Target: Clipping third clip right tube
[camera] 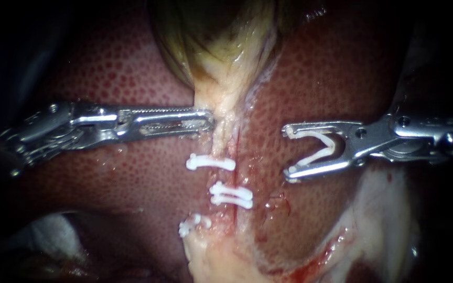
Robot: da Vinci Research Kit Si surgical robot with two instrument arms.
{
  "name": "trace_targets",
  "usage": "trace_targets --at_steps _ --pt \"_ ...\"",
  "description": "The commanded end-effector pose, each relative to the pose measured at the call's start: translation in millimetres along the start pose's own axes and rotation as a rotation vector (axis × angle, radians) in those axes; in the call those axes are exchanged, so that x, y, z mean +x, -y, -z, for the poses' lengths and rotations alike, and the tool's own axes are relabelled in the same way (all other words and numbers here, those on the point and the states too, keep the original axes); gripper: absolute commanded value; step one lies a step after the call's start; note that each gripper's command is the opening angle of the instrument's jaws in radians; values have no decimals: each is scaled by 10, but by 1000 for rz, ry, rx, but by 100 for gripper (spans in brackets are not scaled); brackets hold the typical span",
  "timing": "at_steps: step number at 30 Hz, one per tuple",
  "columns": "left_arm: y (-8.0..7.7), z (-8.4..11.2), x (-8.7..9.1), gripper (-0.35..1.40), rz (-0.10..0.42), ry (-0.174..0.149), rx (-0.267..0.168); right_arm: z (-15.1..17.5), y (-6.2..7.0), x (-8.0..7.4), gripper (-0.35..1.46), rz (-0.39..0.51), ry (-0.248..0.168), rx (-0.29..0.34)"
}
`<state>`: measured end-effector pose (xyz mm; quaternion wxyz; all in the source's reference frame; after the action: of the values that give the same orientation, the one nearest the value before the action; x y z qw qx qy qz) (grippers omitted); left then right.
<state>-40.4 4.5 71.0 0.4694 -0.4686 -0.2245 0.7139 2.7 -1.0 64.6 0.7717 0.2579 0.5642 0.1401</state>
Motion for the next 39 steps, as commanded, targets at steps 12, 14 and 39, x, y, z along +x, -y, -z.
trace_targets --at_steps 12,14,39 --pt "11 69 52 -35 34 -27 16 -2 0 -1 50 1 0 1" --pt "13 89 66 -35 33 -46 26 -2 1 -2 50 1 0 1" --pt "5 130 84 -35 26 -84 48 -78 -18 -19 50 -30 -2 8"
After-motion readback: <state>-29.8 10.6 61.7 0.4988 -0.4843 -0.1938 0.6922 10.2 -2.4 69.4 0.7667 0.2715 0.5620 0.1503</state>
